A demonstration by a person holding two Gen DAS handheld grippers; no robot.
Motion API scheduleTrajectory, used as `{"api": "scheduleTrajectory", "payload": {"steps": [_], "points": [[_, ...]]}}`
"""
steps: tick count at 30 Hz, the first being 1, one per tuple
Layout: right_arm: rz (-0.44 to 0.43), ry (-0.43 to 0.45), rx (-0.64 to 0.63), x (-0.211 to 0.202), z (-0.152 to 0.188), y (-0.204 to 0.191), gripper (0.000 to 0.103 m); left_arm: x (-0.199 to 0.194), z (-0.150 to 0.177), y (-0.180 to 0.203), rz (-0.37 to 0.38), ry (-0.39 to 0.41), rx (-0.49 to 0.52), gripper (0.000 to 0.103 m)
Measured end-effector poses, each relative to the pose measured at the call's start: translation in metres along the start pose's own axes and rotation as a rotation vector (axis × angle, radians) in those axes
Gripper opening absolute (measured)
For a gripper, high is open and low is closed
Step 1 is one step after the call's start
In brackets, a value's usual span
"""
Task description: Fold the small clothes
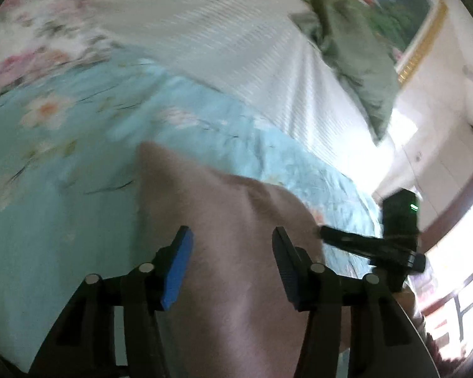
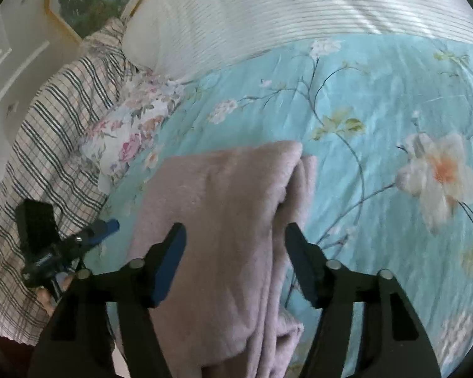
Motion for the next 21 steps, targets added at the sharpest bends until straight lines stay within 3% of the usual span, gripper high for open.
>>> {"api": "scheduleTrajectory", "payload": {"steps": [1,2,3,4,8,9,10,11,15,18,21], "points": [[0.003,-0.024,0.021,0.01,0.002,0.005,0.046,0.009,-0.003,0.001,-0.004,-0.014,0.017,0.049],[-0.005,-0.047,0.041,0.02,0.004,0.01,0.029,0.022,-0.005,-0.001,-0.013,-0.039,0.02,0.048],[-0.019,-0.053,0.054,0.024,0.004,0.012,0.015,0.032,-0.007,-0.008,-0.039,-0.058,0.013,0.041],[-0.026,-0.04,0.063,0.024,-0.001,0.014,0.014,0.044,-0.012,-0.014,-0.072,-0.078,-0.002,0.033],[-0.03,0.058,0.01,0.003,-0.028,0.01,0.013,0.069,-0.022,-0.026,-0.129,-0.135,-0.011,0.03],[-0.01,0.036,0.004,0.008,-0.028,0.015,0.013,0.077,-0.018,-0.03,-0.161,-0.159,0.008,0.03],[0.015,0.001,0.006,0.017,-0.023,0.022,0.013,0.084,-0.015,-0.036,-0.209,-0.161,0.027,0.02],[0.034,-0.029,0.01,0.025,-0.017,0.028,0.013,0.089,-0.015,-0.041,-0.234,-0.152,0.034,0.016],[0.006,-0.039,0.085,0.033,-0.006,0.042,0.019,0.085,-0.016,-0.045,-0.204,-0.141,-0.007,0.015],[-0.005,0.0,0.106,0.011,-0.007,0.038,0.033,0.068,-0.01,-0.041,-0.193,-0.128,-0.008,0.019],[-0.028,0.05,0.088,-0.02,-0.003,0.02,0.034,0.041,0.007,-0.031,-0.176,-0.117,0.01,0.02]]}}
Point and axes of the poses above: each gripper's, at about its wrist camera, not at the fingertips, and x roughly the way its jaws point, y to its right, z to its underside, the point moved 10 cm from there along x, roughly the way its jaws point, and after that the axes turned 15 degrees about -x, right-handed, at the moved point
